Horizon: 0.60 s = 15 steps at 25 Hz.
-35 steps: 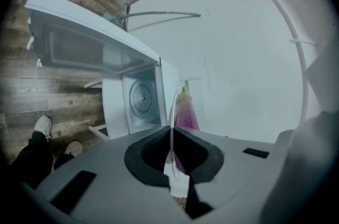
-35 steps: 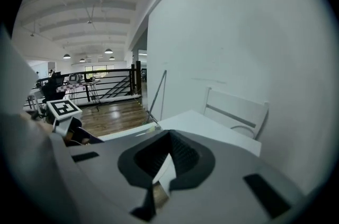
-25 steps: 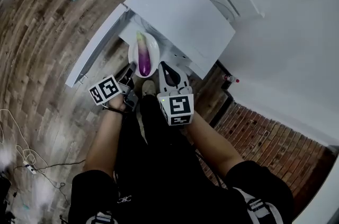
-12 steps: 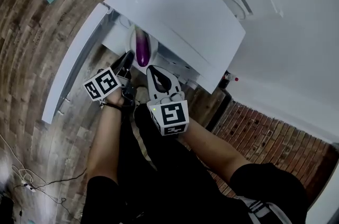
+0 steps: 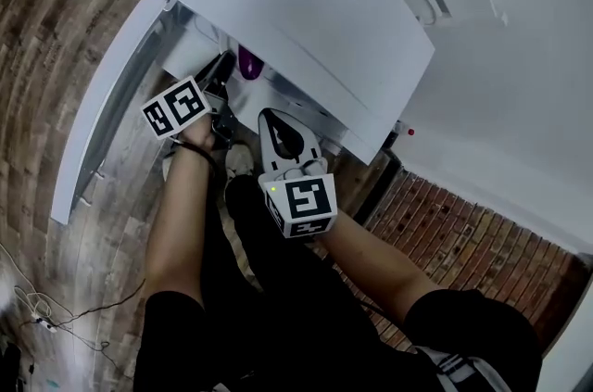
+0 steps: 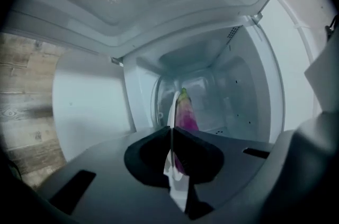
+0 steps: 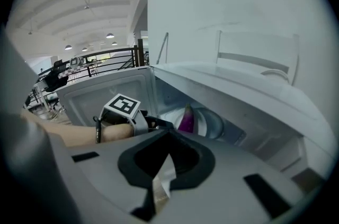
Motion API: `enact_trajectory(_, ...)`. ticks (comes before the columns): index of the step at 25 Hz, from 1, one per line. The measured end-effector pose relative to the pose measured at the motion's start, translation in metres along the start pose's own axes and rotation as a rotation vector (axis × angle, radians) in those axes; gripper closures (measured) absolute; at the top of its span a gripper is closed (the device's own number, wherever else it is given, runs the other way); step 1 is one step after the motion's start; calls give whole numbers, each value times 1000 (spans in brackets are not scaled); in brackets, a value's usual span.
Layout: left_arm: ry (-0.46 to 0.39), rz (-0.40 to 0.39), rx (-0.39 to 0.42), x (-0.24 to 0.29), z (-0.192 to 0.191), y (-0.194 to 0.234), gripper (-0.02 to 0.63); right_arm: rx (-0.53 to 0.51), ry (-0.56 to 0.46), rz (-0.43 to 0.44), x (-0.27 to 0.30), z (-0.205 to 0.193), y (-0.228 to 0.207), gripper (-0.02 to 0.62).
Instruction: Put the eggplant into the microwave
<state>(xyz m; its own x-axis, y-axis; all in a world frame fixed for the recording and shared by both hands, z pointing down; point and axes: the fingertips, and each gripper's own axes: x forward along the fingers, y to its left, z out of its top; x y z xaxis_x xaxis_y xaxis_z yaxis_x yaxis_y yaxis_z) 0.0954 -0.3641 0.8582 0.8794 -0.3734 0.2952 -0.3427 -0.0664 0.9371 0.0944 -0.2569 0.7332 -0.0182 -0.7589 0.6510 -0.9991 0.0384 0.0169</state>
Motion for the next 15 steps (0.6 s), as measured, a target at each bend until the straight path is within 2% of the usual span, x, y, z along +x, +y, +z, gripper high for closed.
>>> enact_trajectory(6,10,-9,14,22,-2,-5,589,14,17,21,-2,-6,2,591)
enact_trajectory(10,-12,-1,73,31,6,-13,589,17,9,26,-8,-5,1,591)
enact_trajectory(13,-42,45,169,34,14,-16,589,13,14,33,-11,-9,1,591)
enact_trajectory(15,-58,108,308,34,20,-16,588,11,21,38,-11,-12,2,591)
